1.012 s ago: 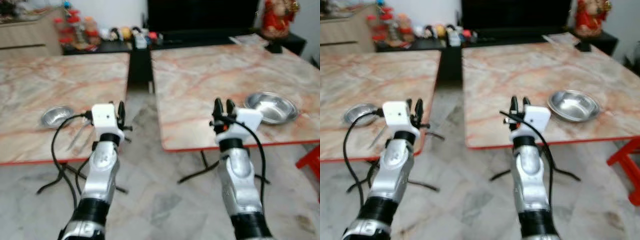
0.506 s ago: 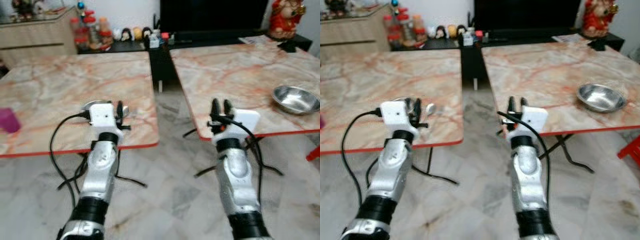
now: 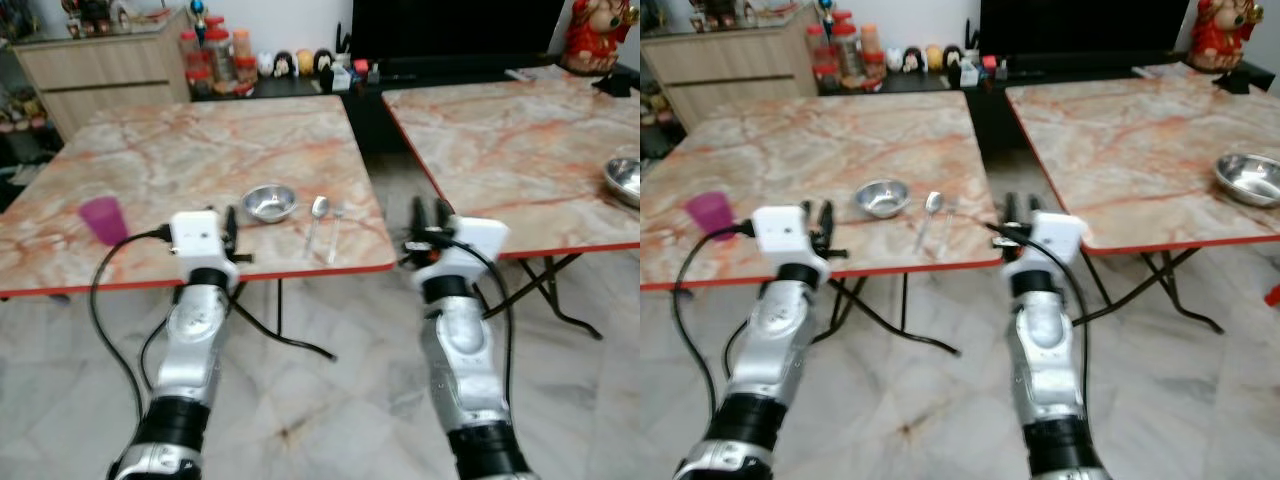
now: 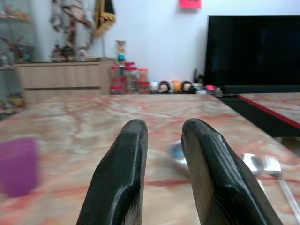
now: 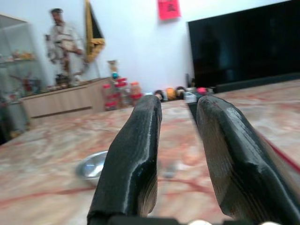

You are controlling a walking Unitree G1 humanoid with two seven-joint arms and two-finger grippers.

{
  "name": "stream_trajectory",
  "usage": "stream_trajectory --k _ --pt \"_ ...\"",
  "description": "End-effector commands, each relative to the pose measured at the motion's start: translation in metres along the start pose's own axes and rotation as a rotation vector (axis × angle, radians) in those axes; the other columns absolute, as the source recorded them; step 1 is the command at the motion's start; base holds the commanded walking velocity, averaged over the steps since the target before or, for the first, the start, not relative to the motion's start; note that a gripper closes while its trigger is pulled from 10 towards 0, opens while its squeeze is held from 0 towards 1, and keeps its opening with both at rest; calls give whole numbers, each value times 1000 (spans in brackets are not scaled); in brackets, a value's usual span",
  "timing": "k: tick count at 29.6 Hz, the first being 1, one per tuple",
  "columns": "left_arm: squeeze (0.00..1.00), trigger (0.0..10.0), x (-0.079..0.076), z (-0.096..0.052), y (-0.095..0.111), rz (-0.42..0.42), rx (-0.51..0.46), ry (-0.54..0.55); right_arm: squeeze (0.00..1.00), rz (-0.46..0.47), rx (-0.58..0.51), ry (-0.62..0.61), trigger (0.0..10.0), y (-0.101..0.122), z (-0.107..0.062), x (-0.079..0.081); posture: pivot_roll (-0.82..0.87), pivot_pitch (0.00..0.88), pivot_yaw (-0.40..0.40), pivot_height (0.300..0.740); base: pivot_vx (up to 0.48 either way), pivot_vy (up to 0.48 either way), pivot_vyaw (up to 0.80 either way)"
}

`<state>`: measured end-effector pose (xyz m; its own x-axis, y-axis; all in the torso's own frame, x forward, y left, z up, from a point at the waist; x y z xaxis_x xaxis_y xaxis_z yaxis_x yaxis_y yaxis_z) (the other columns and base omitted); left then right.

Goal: Setting the table

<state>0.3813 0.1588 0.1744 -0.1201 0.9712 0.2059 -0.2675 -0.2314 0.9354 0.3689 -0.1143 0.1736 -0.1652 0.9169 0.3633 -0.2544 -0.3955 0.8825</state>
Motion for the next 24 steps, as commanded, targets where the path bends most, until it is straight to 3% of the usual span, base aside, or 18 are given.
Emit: stream_trajectory --k 1,14,24 --pt "0 10000 -10 2 4 -16 -6 -22 0 -13 -6 -21 10000 3 0 -9 -33 0 31 740 0 247 0" --pt "0 10000 -15 2 -4 -111 43 -39 0 -19 5 -20 10000 2 0 -10 -33 0 24 740 0 19 0" --pt "0 10000 -20 1 -5 -89 45 -71 0 0 38 -22 10000 -6 -1 -10 -34 0 24 740 73 0 -105"
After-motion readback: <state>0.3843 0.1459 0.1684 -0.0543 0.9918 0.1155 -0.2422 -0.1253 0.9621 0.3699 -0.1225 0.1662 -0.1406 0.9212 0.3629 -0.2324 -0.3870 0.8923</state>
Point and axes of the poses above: a point about 5 cm out from each wrist's last joint towards the gripper, its own z axis pointing out of the wrist towards the gripper, its own y axis along the axis of the wrist's last joint, x = y × z, the point moved 5 cm from there along z, pointing out of the wrist towards the gripper, and after that the axes turned 14 degrees about z, right-handed, at the moved point
